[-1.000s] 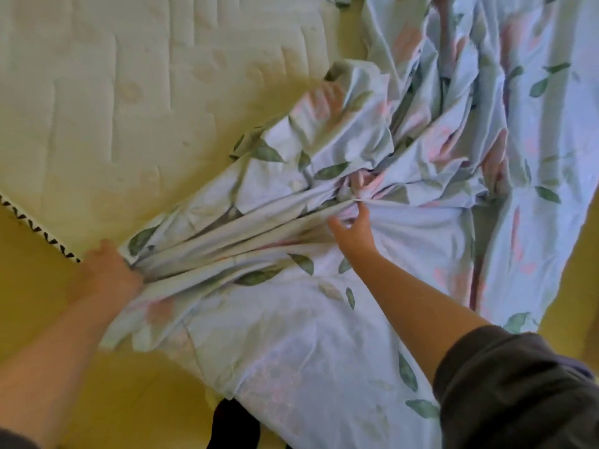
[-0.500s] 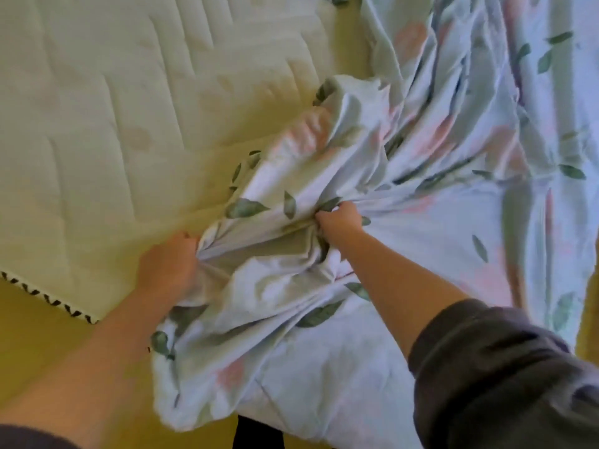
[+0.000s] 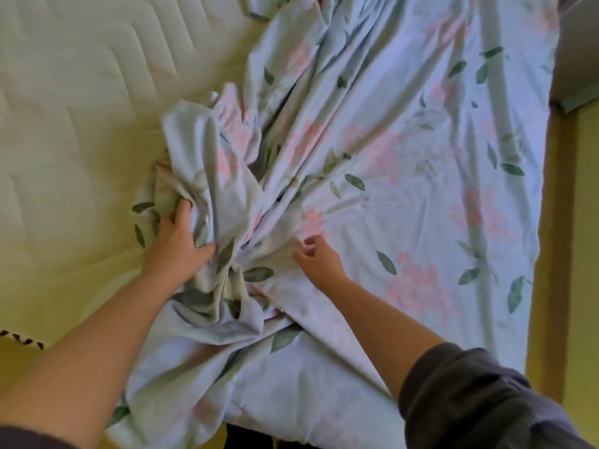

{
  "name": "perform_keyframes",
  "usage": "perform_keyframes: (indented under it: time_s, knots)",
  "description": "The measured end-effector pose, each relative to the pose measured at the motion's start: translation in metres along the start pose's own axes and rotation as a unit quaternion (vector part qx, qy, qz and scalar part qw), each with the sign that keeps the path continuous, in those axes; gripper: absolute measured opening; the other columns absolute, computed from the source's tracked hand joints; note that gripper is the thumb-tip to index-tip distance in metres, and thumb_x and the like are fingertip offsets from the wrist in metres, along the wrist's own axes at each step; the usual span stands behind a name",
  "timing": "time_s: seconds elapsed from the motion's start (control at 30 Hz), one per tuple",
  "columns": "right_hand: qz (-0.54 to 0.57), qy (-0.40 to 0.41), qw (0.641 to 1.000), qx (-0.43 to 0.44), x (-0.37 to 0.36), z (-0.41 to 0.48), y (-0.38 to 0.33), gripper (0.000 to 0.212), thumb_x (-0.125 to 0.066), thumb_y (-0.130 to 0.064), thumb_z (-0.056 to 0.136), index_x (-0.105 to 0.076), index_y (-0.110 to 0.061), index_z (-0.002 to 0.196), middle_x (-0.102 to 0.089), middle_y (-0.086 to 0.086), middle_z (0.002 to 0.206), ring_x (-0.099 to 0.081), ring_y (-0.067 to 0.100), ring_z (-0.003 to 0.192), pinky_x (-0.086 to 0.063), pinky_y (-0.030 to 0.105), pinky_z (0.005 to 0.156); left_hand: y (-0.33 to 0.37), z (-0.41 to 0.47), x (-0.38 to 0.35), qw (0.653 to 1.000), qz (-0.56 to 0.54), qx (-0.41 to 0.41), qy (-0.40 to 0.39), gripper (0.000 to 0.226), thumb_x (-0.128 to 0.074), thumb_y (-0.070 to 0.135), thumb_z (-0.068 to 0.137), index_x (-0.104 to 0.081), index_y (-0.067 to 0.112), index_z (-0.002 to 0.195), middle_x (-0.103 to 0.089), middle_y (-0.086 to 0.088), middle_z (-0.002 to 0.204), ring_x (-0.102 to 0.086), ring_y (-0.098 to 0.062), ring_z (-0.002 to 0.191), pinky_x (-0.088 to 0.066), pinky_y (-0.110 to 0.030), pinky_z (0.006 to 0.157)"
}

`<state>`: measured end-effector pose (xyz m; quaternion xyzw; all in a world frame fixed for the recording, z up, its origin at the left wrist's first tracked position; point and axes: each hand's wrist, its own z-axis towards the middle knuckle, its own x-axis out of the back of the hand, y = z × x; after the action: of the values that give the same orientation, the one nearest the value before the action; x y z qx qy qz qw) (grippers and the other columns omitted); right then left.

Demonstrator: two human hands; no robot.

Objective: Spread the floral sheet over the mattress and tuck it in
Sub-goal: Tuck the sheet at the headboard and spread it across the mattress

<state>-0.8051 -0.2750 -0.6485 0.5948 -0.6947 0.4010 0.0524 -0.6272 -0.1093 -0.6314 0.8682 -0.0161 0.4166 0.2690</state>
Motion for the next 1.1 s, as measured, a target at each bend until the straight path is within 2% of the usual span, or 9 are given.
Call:
perform_keyframes:
  time_s: [0.1, 0.27, 0.37, 0.47, 0.6, 0.7, 0.8, 0.9, 1.1]
  knots:
    - [-0.007, 0.031, 0.999, -0.040, 0.017, -0.004, 0.035, 0.041, -0.058, -0.030, 0.090, -0.048, -0.014, 0.125, -0.063, 0.004, 0.107, -0.059, 0.024, 0.101, -0.044, 0.028, 0.075, 0.004, -0.007, -0.016, 0.989, 0.140, -0.017, -0.051, 0.052, -0.061, 0.024, 0.084, -0.039, 0.024, 0.131, -0.056, -0.017, 0.122, -0.056, -0.039, 0.108, -0.048, -0.044, 0.087]
    - [0.080, -0.038, 0.995, -0.045, 0.006, -0.015, 0.029, 0.051, -0.060, -0.039, 0.089, -0.042, -0.019, 0.133, -0.057, 0.000, 0.106, -0.057, 0.019, 0.092, -0.048, 0.033, 0.080, 0.021, -0.016, -0.024, 0.955, 0.287, -0.038, -0.057, 0.035, -0.047, 0.030, 0.091, -0.049, 0.030, 0.126, -0.055, -0.004, 0.126, -0.056, -0.028, 0.110, -0.046, -0.037, 0.084]
    - [0.116, -0.118, 0.986, -0.019, -0.011, -0.020, -0.002, 0.063, -0.063, -0.040, 0.088, -0.032, -0.024, 0.141, -0.057, 0.002, 0.117, -0.057, 0.019, 0.100, -0.050, 0.034, 0.086, 0.009, -0.009, -0.010, 0.942, 0.332, -0.040, -0.027, 0.032, -0.047, 0.029, 0.091, -0.056, 0.026, 0.121, -0.055, -0.001, 0.124, -0.057, -0.026, 0.109, -0.045, -0.034, 0.079]
    - [0.135, -0.136, 0.981, 0.000, -0.030, -0.019, -0.027, 0.075, -0.067, -0.042, 0.085, -0.027, -0.025, 0.145, -0.053, 0.007, 0.130, -0.058, 0.023, 0.108, -0.049, 0.031, 0.080, -0.023, -0.003, 0.015, 0.925, 0.378, -0.020, -0.016, 0.031, -0.049, 0.035, 0.090, -0.059, 0.024, 0.117, -0.057, 0.001, 0.120, -0.058, -0.024, 0.106, -0.041, -0.029, 0.070]
    - [0.189, -0.073, 0.979, -0.021, -0.072, -0.013, -0.070, 0.076, -0.069, -0.039, 0.082, -0.031, -0.019, 0.145, -0.050, 0.008, 0.133, -0.056, 0.027, 0.116, -0.052, 0.037, 0.089, -0.079, 0.021, 0.071, 0.900, 0.432, 0.049, -0.038, 0.031, -0.050, 0.033, 0.089, -0.060, 0.021, 0.117, -0.063, -0.001, 0.116, -0.063, -0.022, 0.102, -0.045, -0.027, 0.075]
    - [0.180, -0.018, 0.983, -0.036, -0.109, -0.019, -0.103, 0.063, -0.069, -0.030, 0.083, -0.040, -0.017, 0.137, -0.057, 0.008, 0.120, -0.059, 0.023, 0.103, -0.052, 0.036, 0.087, -0.127, 0.031, 0.120, 0.869, 0.473, 0.130, -0.060, 0.033, -0.041, 0.024, 0.093, -0.059, 0.020, 0.120, -0.061, 0.000, 0.121, -0.060, -0.021, 0.108, -0.045, -0.030, 0.081]
    - [0.122, -0.133, 0.984, -0.006, -0.161, -0.034, -0.142, 0.054, -0.068, -0.022, 0.083, -0.047, -0.016, 0.132, -0.063, 0.010, 0.116, -0.062, 0.026, 0.102, -0.051, 0.037, 0.088, -0.183, 0.033, 0.172, 0.842, 0.504, 0.171, -0.085, 0.041, -0.041, 0.036, 0.091, -0.053, 0.027, 0.129, -0.057, 0.000, 0.127, -0.057, -0.023, 0.111, -0.040, -0.035, 0.077]
    - [0.032, -0.233, 0.972, 0.027, -0.201, -0.053, -0.171, 0.053, -0.068, -0.020, 0.084, -0.049, -0.014, 0.134, -0.059, 0.011, 0.125, -0.058, 0.025, 0.113, -0.045, 0.031, 0.094, -0.208, 0.048, 0.195, 0.883, 0.445, 0.108, -0.103, 0.053, -0.052, 0.054, 0.077, -0.054, 0.030, 0.124, -0.057, -0.001, 0.120, -0.058, -0.024, 0.106, -0.047, -0.036, 0.084]
    - [0.032, -0.133, 0.990, -0.044, -0.173, -0.051, -0.165, 0.048, -0.062, -0.023, 0.086, -0.048, -0.016, 0.131, -0.056, 0.010, 0.127, -0.058, 0.027, 0.109, -0.050, 0.033, 0.088, -0.156, 0.049, 0.173, 0.935, 0.345, -0.086, 0.008, 0.068, -0.063, 0.051, 0.073, -0.042, 0.020, 0.130, -0.043, -0.007, 0.132, -0.043, -0.030, 0.122, -0.040, -0.046, 0.097]
